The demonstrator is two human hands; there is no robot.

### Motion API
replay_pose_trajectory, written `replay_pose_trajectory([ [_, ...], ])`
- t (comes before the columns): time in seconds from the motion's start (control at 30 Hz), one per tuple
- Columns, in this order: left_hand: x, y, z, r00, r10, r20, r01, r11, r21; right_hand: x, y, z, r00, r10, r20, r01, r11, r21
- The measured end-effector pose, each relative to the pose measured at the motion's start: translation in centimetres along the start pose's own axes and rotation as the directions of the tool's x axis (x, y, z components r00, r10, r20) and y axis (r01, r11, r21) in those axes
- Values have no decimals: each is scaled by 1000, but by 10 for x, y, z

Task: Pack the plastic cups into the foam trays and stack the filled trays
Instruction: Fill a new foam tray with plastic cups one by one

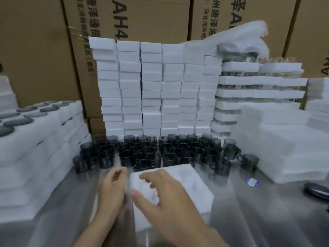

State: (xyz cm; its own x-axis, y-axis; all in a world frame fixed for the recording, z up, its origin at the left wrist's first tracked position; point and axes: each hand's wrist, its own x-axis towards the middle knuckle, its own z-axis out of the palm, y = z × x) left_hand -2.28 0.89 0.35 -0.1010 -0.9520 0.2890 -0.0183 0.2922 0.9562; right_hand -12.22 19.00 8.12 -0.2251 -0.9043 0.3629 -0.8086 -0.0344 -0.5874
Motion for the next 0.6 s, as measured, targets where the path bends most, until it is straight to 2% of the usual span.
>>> replay_pose_trajectory([
  [0.07, 0, 2, 1, 1000, 3, 12, -3, 1000, -12, 14, 23, -25, 976, 30, -214, -20, 999, 49],
  [0.13, -1, 0, 3, 997, -31, 73, 31, 1000, 4, 31, 60, -56, 933, 82, -350, -90, 996, -6],
  [0.2, -1, -4, 5, 992, -39, 120, 31, 997, 68, 41, 103, -79, 894, 208, -397, -218, 976, 20],
  [0.23, -1, -5, 7, 990, -31, 136, 17, 994, 103, 41, 124, -83, 877, 296, -378, -288, 954, 78],
  [0.3, -1, -5, 8, 988, -14, 155, -7, 991, 131, 38, 158, -78, 856, 459, -238, -397, 879, 266],
  [0.37, -1, -5, 7, 989, 1, 150, -22, 990, 136, 36, 176, -66, 817, 576, -21, -510, 741, 437],
  [0.4, -1, -5, 5, 990, 3, 143, -22, 991, 131, 34, 179, -61, 794, 602, 84, -565, 679, 469],
  [0.5, -1, -1, 1, 991, -17, 134, 11, 999, 47, 32, 173, -55, 753, 574, 321, -650, 576, 496],
  [0.6, 0, 4, -1, 985, -67, 161, 75, 996, -41, 29, 169, -57, 728, 542, 421, -686, 566, 458],
])
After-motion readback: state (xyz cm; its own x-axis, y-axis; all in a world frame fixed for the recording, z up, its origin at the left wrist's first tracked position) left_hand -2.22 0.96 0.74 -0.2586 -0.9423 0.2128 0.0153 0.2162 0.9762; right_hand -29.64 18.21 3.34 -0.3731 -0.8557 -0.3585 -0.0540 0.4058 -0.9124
